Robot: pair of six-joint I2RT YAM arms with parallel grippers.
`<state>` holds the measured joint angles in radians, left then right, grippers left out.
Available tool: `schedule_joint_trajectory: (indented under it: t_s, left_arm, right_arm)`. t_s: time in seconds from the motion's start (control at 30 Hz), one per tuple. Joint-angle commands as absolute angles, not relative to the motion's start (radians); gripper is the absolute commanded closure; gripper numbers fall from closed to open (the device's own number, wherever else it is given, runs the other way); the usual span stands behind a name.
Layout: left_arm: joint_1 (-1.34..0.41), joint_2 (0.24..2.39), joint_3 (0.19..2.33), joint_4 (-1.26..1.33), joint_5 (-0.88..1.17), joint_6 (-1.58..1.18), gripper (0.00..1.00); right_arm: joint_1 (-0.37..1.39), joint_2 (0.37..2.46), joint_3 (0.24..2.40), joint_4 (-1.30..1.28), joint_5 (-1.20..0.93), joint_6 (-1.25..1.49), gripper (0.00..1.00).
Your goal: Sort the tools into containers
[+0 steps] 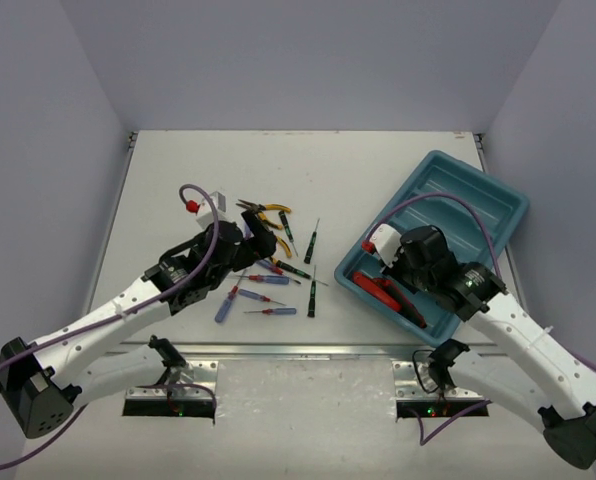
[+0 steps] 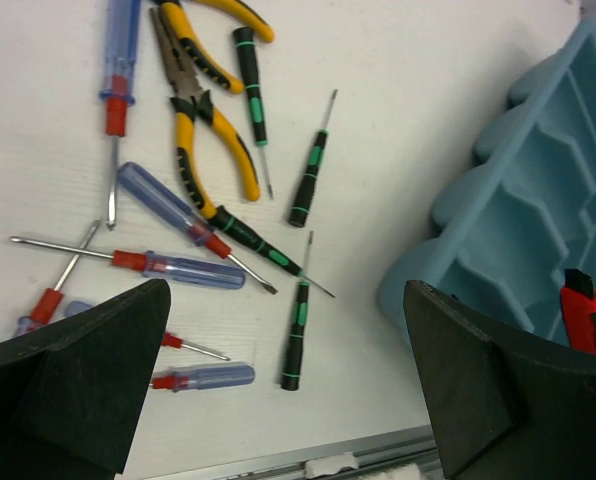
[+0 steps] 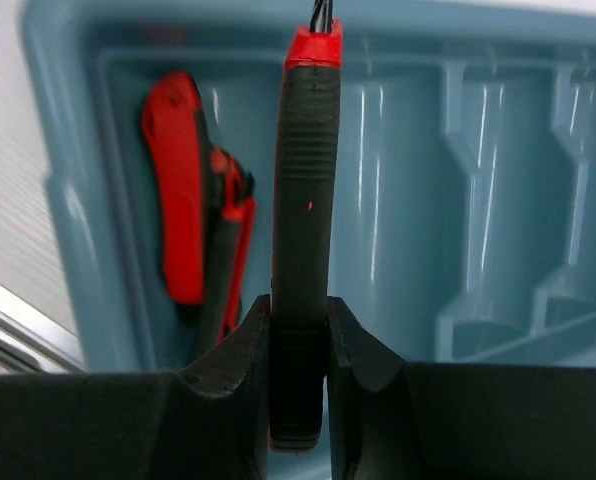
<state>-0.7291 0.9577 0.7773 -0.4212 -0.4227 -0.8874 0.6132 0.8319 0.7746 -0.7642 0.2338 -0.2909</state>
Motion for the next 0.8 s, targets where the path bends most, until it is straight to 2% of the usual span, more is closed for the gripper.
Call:
schedule_joint_trajectory:
  t_s: [0.0, 0.1, 0.13, 0.17, 0.23, 0.33, 0.5, 0.53, 0.57, 0.6, 0.7, 0.77]
  left_arm:
    - [-0.666, 0.945, 0.792, -0.511, -0.388, -0.788, 0.00]
    - [-0.647, 0.924, 0.796, -0.531, -0.373, -0.758, 0.00]
    - [-0.643, 0.918, 0.803, -0.543, -0.373, -0.752, 0.00]
    - [-0.638, 0.909, 0.815, -0.565, -0.375, -0.744, 0.00]
    - [-0.635, 0.897, 0.831, -0.590, -0.382, -0.729, 0.00]
    - [-0.633, 0.886, 0.861, -0.627, -0.393, -0.720, 0.00]
    - [-0.625, 0.892, 0.860, -0.642, -0.442, -0.715, 0.00]
    - [-0.620, 0.900, 0.853, -0.630, -0.440, -0.716, 0.00]
    - [-0.613, 0.910, 0.846, -0.626, -0.439, -0.716, 0.00]
    - [-0.597, 0.932, 0.839, -0.605, -0.424, -0.710, 0.00]
    - [-0.557, 1.021, 0.839, -0.554, -0.414, -0.681, 0.00]
    - [-0.540, 1.083, 0.873, -0.532, -0.453, -0.661, 0.00]
  right_arm:
    - [0.581, 0.853, 0.782, -0.834, 0.239, -0.404, 1.00]
    - [0.581, 0.877, 0.771, -0.852, 0.238, -0.392, 0.99]
    - [0.581, 0.896, 0.770, -0.869, 0.240, -0.385, 0.88]
    - [0.580, 0.908, 0.773, -0.897, 0.231, -0.368, 0.64]
    - [0.580, 0.919, 0.785, -0.922, 0.189, -0.351, 0.52]
    - [0.581, 0.908, 0.816, -0.923, 0.220, -0.321, 0.43]
    - [0.581, 0.894, 0.920, -0.893, 0.218, -0.261, 0.35]
    - [0.580, 0.895, 0.954, -0.864, 0.194, -0.215, 0.28]
    - [0.580, 0.897, 0.977, -0.856, 0.187, -0.201, 0.09]
    - [0.580, 0.899, 0.993, -0.832, 0.154, -0.165, 0.02]
    - [0.581, 0.893, 1.007, -0.736, 0.083, -0.048, 0.01]
    - [0.581, 0.887, 0.998, -0.668, 0.128, 0.091, 0.01]
